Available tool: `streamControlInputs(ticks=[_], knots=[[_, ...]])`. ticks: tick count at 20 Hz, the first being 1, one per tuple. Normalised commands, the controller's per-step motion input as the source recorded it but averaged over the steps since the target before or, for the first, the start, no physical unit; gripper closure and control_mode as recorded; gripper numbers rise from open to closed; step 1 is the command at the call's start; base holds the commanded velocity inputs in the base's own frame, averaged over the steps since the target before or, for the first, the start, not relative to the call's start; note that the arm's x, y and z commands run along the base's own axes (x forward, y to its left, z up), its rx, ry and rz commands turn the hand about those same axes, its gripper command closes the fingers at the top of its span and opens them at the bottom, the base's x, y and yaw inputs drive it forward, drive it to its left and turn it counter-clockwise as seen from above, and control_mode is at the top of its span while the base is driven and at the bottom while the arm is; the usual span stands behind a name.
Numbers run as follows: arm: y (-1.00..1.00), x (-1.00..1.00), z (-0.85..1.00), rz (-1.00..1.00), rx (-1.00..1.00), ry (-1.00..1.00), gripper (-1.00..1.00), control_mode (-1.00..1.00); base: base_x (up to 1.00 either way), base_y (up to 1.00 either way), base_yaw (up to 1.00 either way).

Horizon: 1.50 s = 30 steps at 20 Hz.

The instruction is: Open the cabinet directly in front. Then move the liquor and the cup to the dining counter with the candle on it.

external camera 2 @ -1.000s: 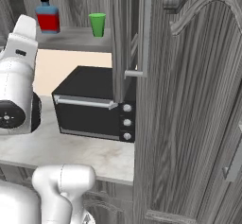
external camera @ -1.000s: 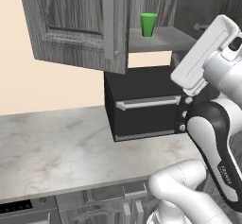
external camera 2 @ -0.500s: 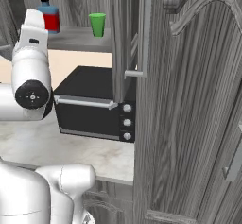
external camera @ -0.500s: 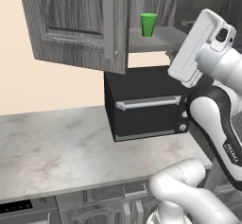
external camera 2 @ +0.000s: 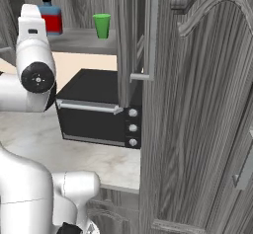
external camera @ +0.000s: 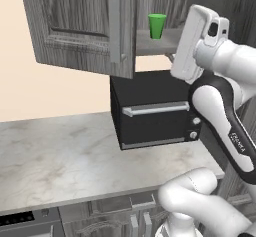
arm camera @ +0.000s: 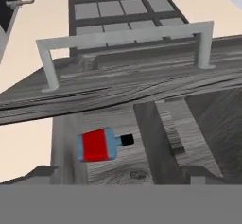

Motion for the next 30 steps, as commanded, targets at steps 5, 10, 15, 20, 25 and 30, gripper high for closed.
streamControlInputs(ticks=[5, 10, 15, 20, 25, 30], knots=[[0.04, 0.13, 0.00, 0.04, -0.04, 0.00, -1.00, -1.00, 0.00, 0.00, 0.00], [0.08, 0.23, 0.00, 0.00, 0.00, 0.00, -1.00, -1.00, 0.00, 0.00, 0.00], [0.29, 0.24, 0.00, 0.04, 0.00, 0.04, -1.00, -1.00, 0.00, 0.00, 0.00], [0.19, 0.23, 0.00, 0.10, 0.00, 0.06, -1.00, -1.00, 0.00, 0.00, 0.00], [0.00, 0.23, 0.00, 0.15, 0.00, 0.05, -1.00, -1.00, 0.00, 0.00, 0.00], [0.14, 0.26, -0.01, 0.15, 0.00, 0.03, -1.00, -1.00, 0.00, 0.00, 0.00]])
